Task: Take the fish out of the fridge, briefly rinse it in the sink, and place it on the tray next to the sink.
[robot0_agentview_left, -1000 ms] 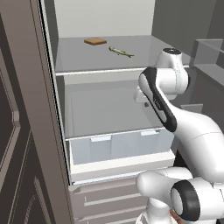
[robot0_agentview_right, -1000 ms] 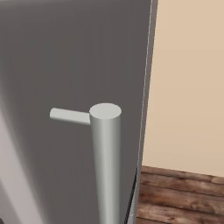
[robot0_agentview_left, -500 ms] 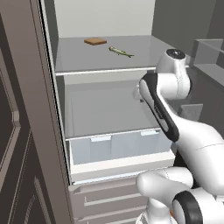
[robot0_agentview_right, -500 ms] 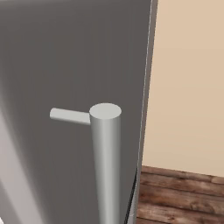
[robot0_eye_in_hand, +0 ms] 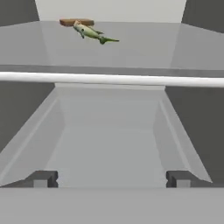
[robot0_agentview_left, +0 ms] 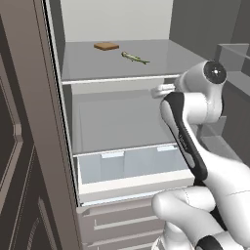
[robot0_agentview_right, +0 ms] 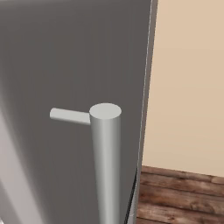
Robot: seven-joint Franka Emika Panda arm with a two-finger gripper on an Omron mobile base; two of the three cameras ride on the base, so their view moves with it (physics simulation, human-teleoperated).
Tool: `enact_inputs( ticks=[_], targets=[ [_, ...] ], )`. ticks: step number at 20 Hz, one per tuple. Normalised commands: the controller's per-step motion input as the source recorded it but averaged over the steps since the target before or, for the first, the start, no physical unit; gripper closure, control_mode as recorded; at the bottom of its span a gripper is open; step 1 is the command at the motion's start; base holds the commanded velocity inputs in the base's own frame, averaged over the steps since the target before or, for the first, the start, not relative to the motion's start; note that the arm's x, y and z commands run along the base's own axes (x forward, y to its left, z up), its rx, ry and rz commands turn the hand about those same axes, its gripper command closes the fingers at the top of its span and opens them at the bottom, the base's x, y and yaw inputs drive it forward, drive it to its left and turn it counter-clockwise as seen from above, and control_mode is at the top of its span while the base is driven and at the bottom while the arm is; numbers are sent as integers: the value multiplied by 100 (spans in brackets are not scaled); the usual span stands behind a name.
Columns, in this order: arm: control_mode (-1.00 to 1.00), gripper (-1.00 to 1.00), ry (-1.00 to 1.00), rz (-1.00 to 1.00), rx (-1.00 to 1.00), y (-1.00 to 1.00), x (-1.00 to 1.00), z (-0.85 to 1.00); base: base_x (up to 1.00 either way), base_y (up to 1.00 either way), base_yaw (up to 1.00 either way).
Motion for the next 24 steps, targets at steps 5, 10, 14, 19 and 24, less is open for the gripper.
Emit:
enact_inputs(
  ticks=[5, 10, 14, 19, 24],
  targets=[
    [-100, -100, -15, 0, 0, 0, 0, 99, 0, 0, 0],
    [-100, -100, -2, 0, 5, 0, 3, 92, 0, 0, 0],
    [-100, -100, 0, 1, 0, 0, 9, 6, 0, 0, 0],
    [-100, -100, -1, 0, -1, 11, 31, -8, 0, 0, 0],
    [-100, -100, 8, 0, -1, 37, 88, -7, 0, 0, 0]
  ],
)
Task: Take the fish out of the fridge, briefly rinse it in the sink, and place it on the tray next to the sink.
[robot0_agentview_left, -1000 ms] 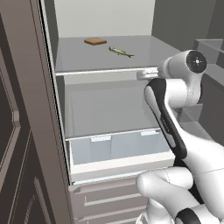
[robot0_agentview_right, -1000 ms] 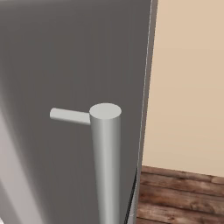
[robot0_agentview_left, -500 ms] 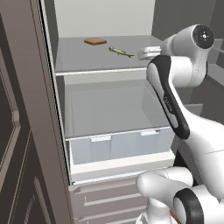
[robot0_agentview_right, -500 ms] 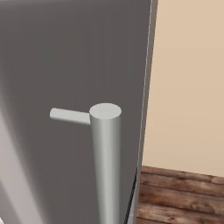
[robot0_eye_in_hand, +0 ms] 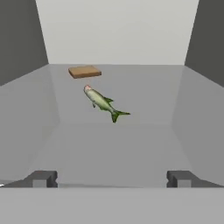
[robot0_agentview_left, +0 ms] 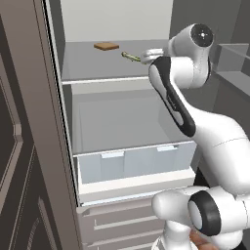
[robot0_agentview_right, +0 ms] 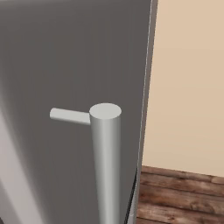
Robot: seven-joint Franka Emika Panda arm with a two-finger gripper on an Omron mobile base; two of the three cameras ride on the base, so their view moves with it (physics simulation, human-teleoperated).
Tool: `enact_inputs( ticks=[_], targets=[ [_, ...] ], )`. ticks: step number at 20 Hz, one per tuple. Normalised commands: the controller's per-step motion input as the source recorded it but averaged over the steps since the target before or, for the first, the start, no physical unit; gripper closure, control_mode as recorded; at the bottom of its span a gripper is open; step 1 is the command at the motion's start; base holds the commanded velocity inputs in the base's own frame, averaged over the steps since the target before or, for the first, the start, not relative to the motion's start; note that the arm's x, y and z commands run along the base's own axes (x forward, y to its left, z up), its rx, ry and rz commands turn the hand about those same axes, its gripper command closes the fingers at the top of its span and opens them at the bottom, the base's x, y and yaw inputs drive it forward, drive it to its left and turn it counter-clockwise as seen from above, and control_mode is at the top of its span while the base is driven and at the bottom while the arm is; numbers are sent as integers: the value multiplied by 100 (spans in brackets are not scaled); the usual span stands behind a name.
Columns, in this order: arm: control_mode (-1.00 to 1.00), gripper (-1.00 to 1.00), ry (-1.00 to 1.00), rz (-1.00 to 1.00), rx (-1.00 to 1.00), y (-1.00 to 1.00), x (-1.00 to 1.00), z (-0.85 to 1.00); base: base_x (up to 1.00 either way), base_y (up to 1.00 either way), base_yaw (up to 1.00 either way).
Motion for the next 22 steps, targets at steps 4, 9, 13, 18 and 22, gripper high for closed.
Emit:
enact_inputs(
  ticks=[4, 9, 13, 18, 22],
  targets=[
    [-100, -100, 12, 0, 0, 36, 93, -4, 0, 0, 0],
    [-100, -100, 15, 0, 0, 2, 87, 0, 0, 0, 0],
    [-100, -100, 12, 0, 0, 0, 59, -2, 0, 0, 0],
    [-100, -100, 7, 0, -2, 0, 37, -37, 0, 0, 0],
    [-100, -100, 1, 1, 0, 0, 41, -29, 0, 0, 0]
  ],
)
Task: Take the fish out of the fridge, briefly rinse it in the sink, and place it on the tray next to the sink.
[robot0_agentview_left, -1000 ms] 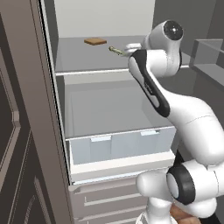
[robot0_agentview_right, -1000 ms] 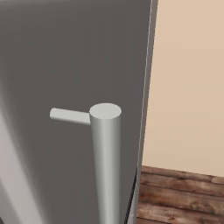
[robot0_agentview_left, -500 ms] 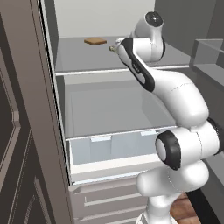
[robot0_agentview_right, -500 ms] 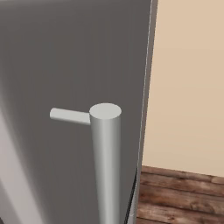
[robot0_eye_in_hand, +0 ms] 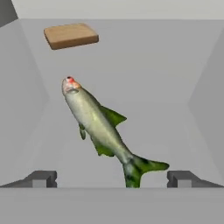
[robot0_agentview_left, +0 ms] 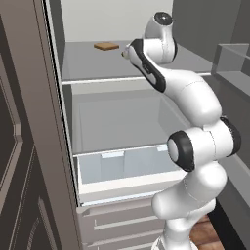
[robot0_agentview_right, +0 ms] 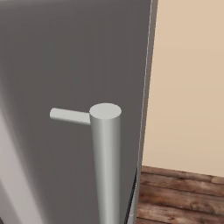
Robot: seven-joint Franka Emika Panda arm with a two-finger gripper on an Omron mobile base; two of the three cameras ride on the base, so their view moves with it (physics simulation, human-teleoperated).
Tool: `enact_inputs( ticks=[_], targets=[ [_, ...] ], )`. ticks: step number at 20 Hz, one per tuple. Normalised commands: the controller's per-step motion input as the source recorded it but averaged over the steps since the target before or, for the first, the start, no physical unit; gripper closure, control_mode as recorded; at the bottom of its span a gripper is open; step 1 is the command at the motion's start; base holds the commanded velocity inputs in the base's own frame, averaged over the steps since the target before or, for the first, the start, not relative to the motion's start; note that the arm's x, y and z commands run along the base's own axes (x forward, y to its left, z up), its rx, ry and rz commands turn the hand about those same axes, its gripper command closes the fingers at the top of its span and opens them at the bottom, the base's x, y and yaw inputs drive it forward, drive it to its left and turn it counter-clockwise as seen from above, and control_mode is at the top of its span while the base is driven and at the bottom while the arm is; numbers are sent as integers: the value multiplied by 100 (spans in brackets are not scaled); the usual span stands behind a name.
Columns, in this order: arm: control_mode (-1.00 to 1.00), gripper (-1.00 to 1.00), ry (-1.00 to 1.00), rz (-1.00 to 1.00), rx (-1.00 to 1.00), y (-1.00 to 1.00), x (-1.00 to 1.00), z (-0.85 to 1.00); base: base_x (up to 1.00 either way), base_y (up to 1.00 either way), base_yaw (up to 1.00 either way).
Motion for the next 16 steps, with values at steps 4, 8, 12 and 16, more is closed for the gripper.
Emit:
enact_inputs(
  ticks=[4, 8, 12, 16],
  targets=[
    [-100, -100, 0, 0, 0, 2, 59, -12, 0, 0, 0],
    [-100, -100, 0, 0, 0, 5, 63, -15, 0, 0, 0],
    [-100, -100, 0, 0, 0, 6, 69, -10, 0, 0, 0],
    [-100, -100, 0, 0, 0, 13, 62, -15, 0, 0, 0]
  ],
)
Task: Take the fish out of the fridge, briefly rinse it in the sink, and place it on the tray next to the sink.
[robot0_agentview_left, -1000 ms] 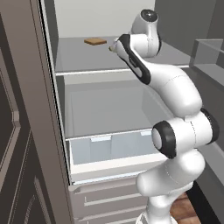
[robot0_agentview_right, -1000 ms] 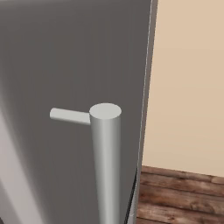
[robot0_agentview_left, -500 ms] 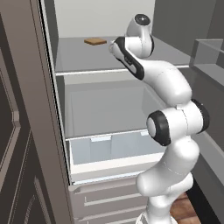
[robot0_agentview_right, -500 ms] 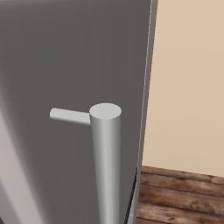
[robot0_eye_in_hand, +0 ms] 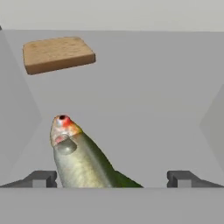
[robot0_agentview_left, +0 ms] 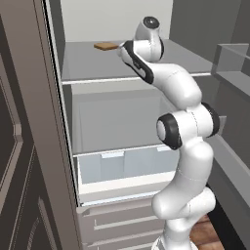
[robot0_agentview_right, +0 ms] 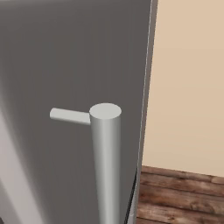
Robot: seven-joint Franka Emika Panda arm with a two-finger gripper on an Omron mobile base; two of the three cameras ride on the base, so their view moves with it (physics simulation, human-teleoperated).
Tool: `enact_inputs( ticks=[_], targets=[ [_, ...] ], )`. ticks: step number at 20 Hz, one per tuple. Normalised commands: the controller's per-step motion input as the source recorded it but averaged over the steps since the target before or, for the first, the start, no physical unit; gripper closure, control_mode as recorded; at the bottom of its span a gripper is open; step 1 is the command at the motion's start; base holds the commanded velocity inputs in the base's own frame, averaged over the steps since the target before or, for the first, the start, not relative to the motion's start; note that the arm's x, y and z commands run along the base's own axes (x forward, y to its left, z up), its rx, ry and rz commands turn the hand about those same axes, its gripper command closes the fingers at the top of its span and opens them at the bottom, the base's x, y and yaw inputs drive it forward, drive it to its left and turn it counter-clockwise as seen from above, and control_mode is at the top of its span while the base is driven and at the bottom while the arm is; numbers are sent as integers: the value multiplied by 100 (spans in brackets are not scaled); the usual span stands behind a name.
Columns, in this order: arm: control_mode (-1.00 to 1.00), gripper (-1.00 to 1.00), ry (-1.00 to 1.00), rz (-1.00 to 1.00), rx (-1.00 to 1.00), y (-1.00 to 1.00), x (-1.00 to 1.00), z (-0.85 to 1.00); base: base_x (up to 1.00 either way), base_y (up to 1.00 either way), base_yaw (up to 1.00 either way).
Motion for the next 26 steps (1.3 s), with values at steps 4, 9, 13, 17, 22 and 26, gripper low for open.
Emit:
enact_inputs(
  ticks=[4, 9, 13, 17, 22, 26],
  targets=[
    [-100, 100, 0, 0, -1, 6, 4, -26, 0, 0, 0],
    [-100, 100, -1, 0, -1, 0, -43, -5, 0, 0, 0],
    [-100, 100, -22, 0, 0, 0, -100, -6, 0, 0, 0],
    [-100, 100, -50, 0, -3, 6, -100, -8, 0, 0, 0],
    [-100, 100, -69, 0, -8, 7, -100, -23, 0, 0, 0],
    [-100, 100, -67, 0, -6, 5, -100, -9, 0, 0, 0]
  ],
)
